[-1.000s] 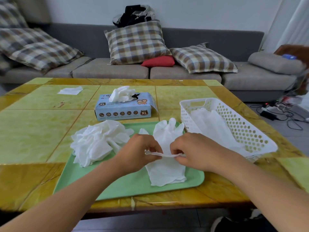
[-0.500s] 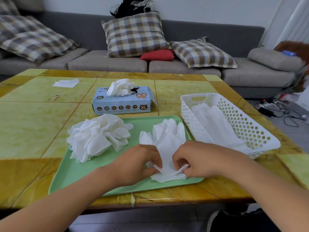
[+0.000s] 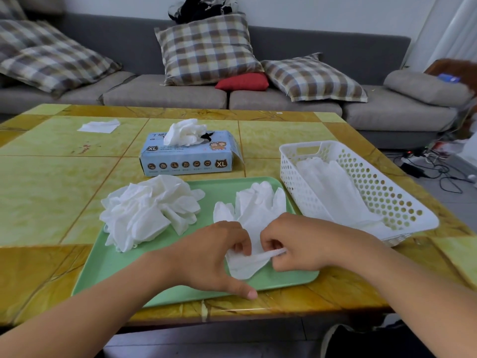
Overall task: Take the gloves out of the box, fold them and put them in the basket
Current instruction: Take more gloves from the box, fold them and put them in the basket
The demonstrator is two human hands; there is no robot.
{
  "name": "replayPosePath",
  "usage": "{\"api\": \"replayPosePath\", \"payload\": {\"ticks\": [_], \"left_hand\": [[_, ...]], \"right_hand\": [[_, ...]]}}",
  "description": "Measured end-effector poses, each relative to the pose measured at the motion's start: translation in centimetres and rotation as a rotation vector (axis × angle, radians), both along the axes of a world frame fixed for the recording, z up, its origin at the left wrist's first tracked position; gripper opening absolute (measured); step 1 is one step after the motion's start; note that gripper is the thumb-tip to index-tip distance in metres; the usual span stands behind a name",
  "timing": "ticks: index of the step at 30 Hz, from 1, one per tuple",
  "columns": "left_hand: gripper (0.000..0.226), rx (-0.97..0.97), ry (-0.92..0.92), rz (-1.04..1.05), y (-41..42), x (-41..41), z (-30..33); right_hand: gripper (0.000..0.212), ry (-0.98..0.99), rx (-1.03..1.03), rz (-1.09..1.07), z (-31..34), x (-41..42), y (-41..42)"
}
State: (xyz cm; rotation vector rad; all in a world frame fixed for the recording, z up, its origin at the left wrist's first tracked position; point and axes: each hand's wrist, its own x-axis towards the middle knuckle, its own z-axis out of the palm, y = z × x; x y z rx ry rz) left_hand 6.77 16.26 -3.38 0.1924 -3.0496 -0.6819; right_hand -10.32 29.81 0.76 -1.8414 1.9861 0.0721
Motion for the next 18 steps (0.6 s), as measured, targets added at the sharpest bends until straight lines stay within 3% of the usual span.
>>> {"api": "replayPosePath", "payload": {"ticks": [2,4,6,8,9,11,13,18], "left_hand": [[0.043,0.003,0.176,0.023,0.2,-0.1,0.7],[0.025,0.152,0.408,0.113,0.3,-0.4,3.0],[0.014,0.53,0.561,0.282,0.1,-0.9,7.1],[0.014,0.941,0.54,0.428,-0.7,-2.2,10.5],[0.019,1.034,0.492,0.477,-1.1,-2.6,11.9],[0.025,1.083,0.422,0.528,-1.4,-3.3,13.5],[0.024,1.095,0.427,0.548,-1.4,-3.7,13.7],[0.024,1.106,0.475,0.549,-1.3,-3.6,12.8]], "right_hand": [[0.009,-0.211,-0.097,-0.086,1.7,-0.3,-0.5],[0.008,-0.517,-0.277,-0.152,4.2,-0.7,-1.1],[0.008,-0.947,-0.463,-0.254,6.6,-1.1,-1.7],[0.023,-1.253,-0.524,-0.391,7.8,-2.2,-2.7],[0.034,-1.332,-0.516,-0.451,8.1,-2.5,-3.0],[0.05,-1.435,-0.43,-0.52,8.3,-2.5,-3.4],[0.046,-1.468,-0.397,-0.556,7.9,-2.1,-2.9],[0.032,-1.305,-0.604,-0.57,6.6,-1.1,-2.3]]}}
